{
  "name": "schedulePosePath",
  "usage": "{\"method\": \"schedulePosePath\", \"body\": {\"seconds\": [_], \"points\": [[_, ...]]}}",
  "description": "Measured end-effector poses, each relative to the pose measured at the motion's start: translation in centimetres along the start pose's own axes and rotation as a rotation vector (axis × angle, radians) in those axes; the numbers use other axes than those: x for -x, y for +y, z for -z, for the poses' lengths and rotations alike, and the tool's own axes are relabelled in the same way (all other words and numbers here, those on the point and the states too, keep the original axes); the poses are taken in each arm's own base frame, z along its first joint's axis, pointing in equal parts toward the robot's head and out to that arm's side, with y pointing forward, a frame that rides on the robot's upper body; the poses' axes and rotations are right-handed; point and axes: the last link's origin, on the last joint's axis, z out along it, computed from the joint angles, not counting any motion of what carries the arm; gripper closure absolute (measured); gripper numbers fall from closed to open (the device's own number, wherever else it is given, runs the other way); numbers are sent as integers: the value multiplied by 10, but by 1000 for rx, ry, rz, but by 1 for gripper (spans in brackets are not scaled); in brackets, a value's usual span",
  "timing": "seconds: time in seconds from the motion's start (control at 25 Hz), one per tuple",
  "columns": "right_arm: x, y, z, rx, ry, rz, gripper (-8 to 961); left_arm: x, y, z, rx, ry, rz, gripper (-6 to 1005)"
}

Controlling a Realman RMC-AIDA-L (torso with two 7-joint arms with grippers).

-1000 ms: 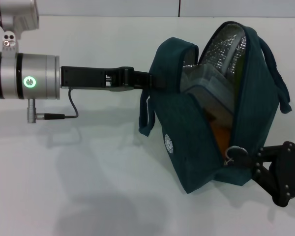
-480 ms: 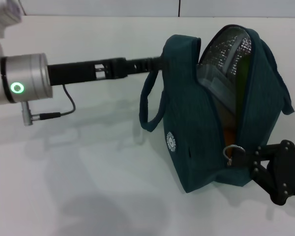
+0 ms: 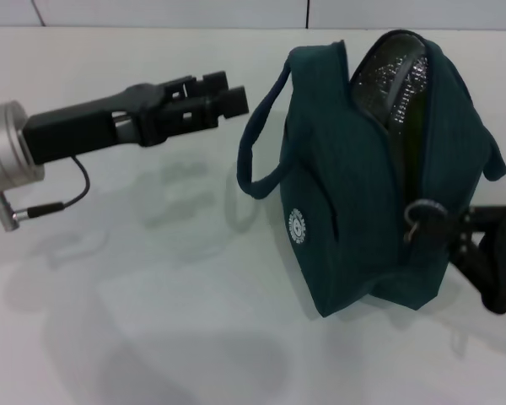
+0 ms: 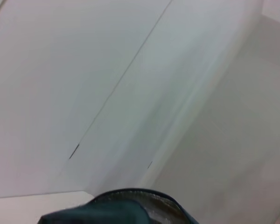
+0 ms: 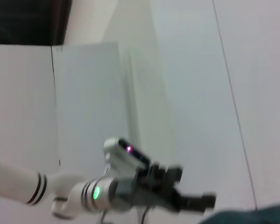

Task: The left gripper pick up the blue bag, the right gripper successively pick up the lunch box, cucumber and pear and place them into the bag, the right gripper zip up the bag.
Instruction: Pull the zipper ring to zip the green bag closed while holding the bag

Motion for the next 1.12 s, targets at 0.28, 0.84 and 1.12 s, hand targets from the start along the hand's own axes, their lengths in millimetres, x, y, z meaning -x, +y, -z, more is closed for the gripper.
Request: {"method": "schedulePosePath", "body": {"seconds": [0.28, 0.84, 1.12], "points": [[18, -17, -11, -33, -80, 69, 941, 22, 7, 14, 15, 5, -67, 154], [40, -57, -70, -19, -95, 146, 940, 78, 11, 17, 28, 27, -105, 188], [43, -68, -98, 10, -51, 171, 940, 83, -1, 11, -60, 82, -124, 205]]}}
